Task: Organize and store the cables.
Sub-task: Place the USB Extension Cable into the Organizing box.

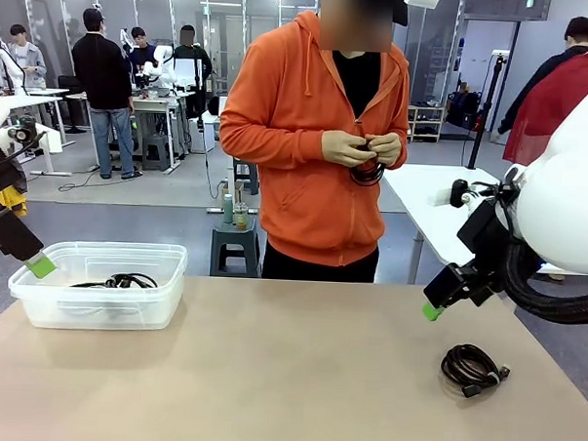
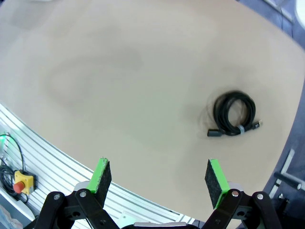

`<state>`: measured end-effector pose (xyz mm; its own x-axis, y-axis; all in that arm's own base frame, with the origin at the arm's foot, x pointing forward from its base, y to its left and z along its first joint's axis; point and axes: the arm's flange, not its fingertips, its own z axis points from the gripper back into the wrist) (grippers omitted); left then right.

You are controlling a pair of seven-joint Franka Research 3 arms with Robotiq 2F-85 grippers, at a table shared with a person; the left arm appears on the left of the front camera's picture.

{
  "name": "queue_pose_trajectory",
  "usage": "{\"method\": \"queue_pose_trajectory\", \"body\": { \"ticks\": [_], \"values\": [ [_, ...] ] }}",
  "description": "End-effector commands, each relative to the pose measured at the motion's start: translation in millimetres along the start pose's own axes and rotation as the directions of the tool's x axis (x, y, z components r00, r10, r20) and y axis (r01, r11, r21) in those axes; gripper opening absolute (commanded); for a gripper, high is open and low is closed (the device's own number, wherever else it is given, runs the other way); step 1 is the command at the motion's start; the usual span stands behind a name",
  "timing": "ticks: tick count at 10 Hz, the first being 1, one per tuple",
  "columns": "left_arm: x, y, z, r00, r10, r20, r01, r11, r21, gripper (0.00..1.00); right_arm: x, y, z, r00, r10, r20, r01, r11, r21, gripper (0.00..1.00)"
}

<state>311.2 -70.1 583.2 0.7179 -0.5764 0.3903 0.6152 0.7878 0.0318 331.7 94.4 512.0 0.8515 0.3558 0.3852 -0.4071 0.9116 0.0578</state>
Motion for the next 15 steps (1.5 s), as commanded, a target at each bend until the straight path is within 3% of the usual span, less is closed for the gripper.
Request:
{"method": "queue_pose_trajectory", "body": {
  "ticks": [1,3,6,8,9,10,11,14,15],
  "values": [
    [2.2,-1.4,1.4,1.0,0.001,-0.006,-0.001,1.0,0.014,1.0,7.1,-38.7,-15.9,0.981,-0.172,-0.087,0.168,0.985,-0.042,1.0],
    [2.2,-1.4,1.4,1.0,0.001,-0.006,-0.001,1.0,0.014,1.0,9.9,-70.2,-41.7,0.928,-0.349,-0.132,0.34,0.936,-0.088,1.0],
    [2.2,-1.4,1.4,1.0,0.001,-0.006,-0.001,1.0,0.014,1.0,13.2,-109.7,-71.4,0.78,-0.595,-0.194,0.568,0.803,-0.18,1.0],
    [2.2,-1.4,1.4,1.0,0.001,-0.006,-0.001,1.0,0.014,1.0,15.7,-123.8,-83.8,0.695,-0.702,-0.155,0.664,0.709,-0.236,1.0],
    [2.2,-1.4,1.4,1.0,0.001,-0.006,-0.001,1.0,0.014,1.0,19.1,-128.4,-84.6,0.705,-0.7,-0.116,0.661,0.707,-0.252,1.0],
    [2.2,-1.4,1.4,1.0,0.001,-0.006,-0.001,1.0,0.014,1.0,21.1,-123.3,-64.3,0.789,-0.609,-0.078,0.589,0.786,-0.187,1.0],
    [2.2,-1.4,1.4,1.0,0.001,-0.006,-0.001,1.0,0.014,1.0,8.8,-131.8,-85.7,0.715,-0.68,-0.161,0.65,0.732,-0.206,1.0],
    [2.2,-1.4,1.4,1.0,0.001,-0.006,-0.001,1.0,0.014,1.0,14.4,-131.1,-79.3,0.727,-0.673,-0.139,0.644,0.738,-0.202,1.0],
    [2.2,-1.4,1.4,1.0,0.001,-0.006,-0.001,1.0,0.014,1.0,17.4,-140.2,-96.6,0.703,-0.689,-0.174,0.654,0.723,-0.224,1.0]
  ]
}}
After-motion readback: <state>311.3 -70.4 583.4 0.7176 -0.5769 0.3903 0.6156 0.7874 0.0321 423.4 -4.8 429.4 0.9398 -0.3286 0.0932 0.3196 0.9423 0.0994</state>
